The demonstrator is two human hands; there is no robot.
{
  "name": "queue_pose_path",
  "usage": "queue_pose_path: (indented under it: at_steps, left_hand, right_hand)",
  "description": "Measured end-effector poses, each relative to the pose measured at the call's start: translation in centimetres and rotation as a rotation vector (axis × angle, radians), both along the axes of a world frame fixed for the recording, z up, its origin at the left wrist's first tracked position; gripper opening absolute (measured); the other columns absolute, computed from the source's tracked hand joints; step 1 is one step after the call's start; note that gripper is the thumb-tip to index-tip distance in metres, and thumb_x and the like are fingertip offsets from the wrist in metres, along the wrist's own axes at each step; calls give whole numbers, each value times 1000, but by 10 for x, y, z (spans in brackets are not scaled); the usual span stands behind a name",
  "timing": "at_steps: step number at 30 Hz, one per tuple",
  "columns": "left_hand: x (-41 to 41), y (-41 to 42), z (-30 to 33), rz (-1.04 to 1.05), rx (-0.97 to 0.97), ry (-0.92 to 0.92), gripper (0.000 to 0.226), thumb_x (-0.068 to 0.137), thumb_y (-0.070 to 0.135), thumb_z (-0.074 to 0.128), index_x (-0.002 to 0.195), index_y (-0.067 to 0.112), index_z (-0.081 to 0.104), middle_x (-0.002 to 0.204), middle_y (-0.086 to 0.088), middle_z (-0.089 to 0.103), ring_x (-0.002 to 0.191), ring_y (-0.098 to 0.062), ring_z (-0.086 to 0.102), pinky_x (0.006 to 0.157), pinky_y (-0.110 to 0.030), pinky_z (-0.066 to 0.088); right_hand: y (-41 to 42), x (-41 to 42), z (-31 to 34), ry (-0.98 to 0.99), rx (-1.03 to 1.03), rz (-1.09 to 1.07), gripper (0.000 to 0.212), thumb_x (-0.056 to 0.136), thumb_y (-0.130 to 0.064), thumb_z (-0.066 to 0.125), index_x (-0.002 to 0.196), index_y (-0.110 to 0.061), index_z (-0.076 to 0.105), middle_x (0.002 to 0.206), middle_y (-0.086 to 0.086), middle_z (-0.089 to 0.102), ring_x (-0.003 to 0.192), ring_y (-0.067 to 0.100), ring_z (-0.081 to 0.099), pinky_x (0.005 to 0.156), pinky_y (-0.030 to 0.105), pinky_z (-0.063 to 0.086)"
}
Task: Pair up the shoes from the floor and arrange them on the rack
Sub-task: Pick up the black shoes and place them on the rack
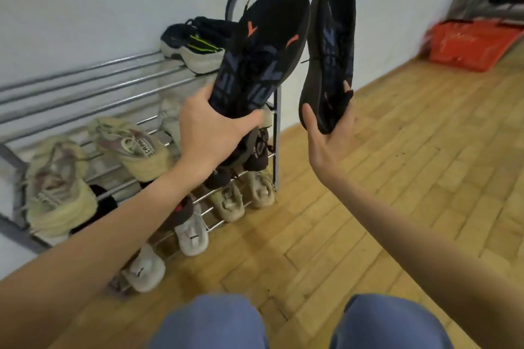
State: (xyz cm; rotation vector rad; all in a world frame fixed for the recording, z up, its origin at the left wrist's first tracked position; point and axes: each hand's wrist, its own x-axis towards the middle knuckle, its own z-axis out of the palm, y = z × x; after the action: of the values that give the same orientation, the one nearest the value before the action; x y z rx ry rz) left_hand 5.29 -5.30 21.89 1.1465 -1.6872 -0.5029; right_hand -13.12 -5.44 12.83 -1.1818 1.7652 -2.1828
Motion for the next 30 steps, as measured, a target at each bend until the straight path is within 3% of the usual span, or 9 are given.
queue_pose_path:
  at_steps: [2,7,10,13,17,21,24,28,30]
  left_hand:
    - [15,-2,20,28,-26,45,39,61,43,82,90,21,66,84,10,68,80,0,63,61,-13,52]
    - [74,-25,50,165,57,247,74,55,52,82,117,20,61,108,9,67,99,-11,65,84,-33,55]
    - [119,-28,57,286,59,281,69,53,54,82,112,21,67,104,9,70,96,-11,66,82,-35,56]
    - [159,-27,67,435,34,219,64,48,59,79,101,25,71,98,10,71,93,-11,67,81,-36,57]
    - [199,-32,77,583,22,149,31,57,53,78,67,30,60,72,16,61,82,-12,63,71,-30,52]
    - [221,-47,77,703,24,75,57,62,55,70,101,14,64,95,1,67,91,-21,64,67,-29,45]
    - [223,-58,78,738,18,-17,65,75,41,69,125,5,47,119,-9,60,108,-28,59,71,-31,43]
    - [224,-58,79,658,-111,-204,51,90,33,55,133,6,49,132,-10,56,119,-24,53,92,-30,41]
    - [233,-51,78,513,-61,-275,42,92,40,53,121,11,63,118,-6,66,104,-17,59,83,-24,41]
  right_hand:
    - [-8,17,17,50,-38,42,84,80,-61,64,149,-26,30,130,-10,46,127,17,41,108,42,39]
    - [-18,64,56,249,-29,118,81,82,-55,64,150,-30,27,121,-7,46,115,13,36,100,27,36]
    - [-24,96,72,375,-51,150,80,81,-56,65,149,-31,29,118,-5,49,110,12,36,94,25,37]
    - [-36,132,83,530,-23,182,79,82,-58,64,148,-27,32,122,4,52,112,17,38,98,30,37]
    - [-53,181,93,629,30,218,77,83,-64,57,149,-29,33,124,9,55,119,25,39,103,40,37]
    - [-72,227,105,603,115,251,80,82,-69,50,148,-28,33,116,12,60,112,32,42,98,43,37]
    - [-89,248,112,600,161,267,84,78,-76,42,146,-27,36,117,9,63,110,32,47,97,41,35]
    - [-106,262,116,653,189,320,86,73,-82,35,139,-28,44,112,-4,69,108,28,54,95,38,33]
    - [-109,267,115,688,219,333,84,72,-82,36,137,-29,47,112,-7,69,110,28,55,95,40,33]
